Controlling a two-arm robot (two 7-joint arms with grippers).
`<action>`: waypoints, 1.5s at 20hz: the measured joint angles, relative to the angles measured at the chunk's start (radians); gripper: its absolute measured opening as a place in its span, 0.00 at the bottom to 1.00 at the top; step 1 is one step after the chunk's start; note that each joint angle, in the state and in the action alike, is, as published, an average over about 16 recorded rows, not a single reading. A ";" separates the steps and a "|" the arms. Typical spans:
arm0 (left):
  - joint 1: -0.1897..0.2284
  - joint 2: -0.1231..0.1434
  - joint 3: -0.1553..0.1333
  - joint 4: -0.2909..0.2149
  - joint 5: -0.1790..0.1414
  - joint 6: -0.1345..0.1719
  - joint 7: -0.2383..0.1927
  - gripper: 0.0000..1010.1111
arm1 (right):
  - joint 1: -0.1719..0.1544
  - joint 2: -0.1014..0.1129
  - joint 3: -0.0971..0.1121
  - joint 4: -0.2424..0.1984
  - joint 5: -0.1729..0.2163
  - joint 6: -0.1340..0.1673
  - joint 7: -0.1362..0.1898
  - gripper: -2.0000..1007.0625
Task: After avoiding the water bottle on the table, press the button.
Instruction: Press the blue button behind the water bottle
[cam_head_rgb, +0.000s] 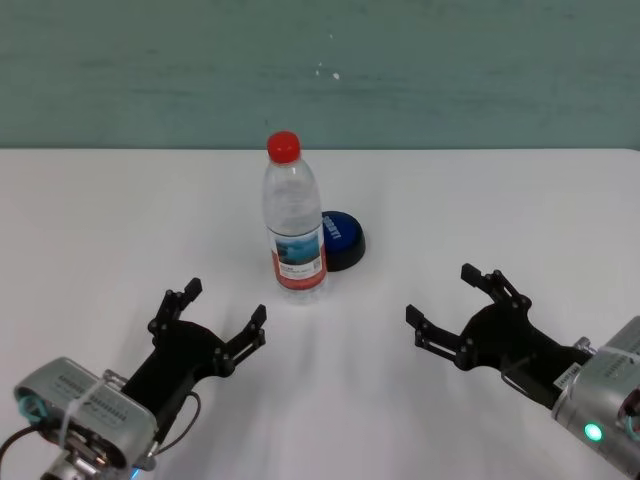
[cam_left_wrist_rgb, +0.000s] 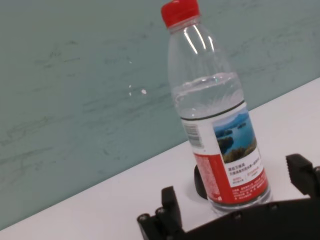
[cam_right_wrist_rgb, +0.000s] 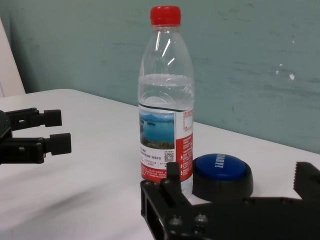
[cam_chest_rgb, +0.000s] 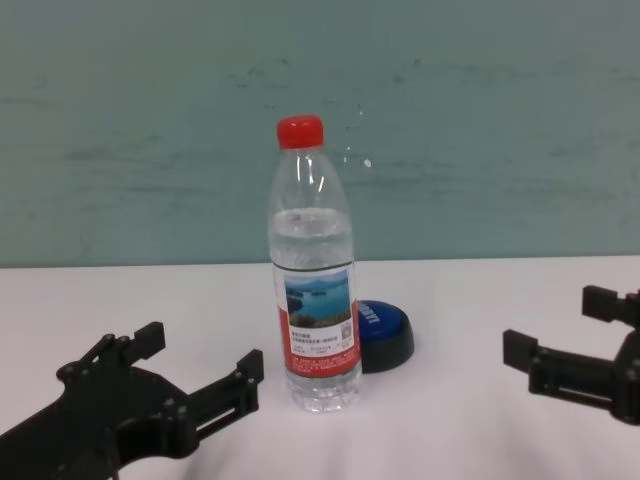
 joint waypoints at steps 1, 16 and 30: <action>0.000 0.000 0.000 0.000 0.000 0.000 0.000 0.99 | -0.003 0.002 0.003 -0.001 0.003 -0.002 0.000 1.00; 0.000 0.000 0.000 0.000 0.000 0.000 0.000 0.99 | -0.040 0.018 0.073 -0.005 0.050 -0.028 -0.010 1.00; 0.000 0.000 0.000 0.000 0.000 0.000 0.000 0.99 | -0.016 0.003 0.075 0.030 0.089 -0.026 -0.004 1.00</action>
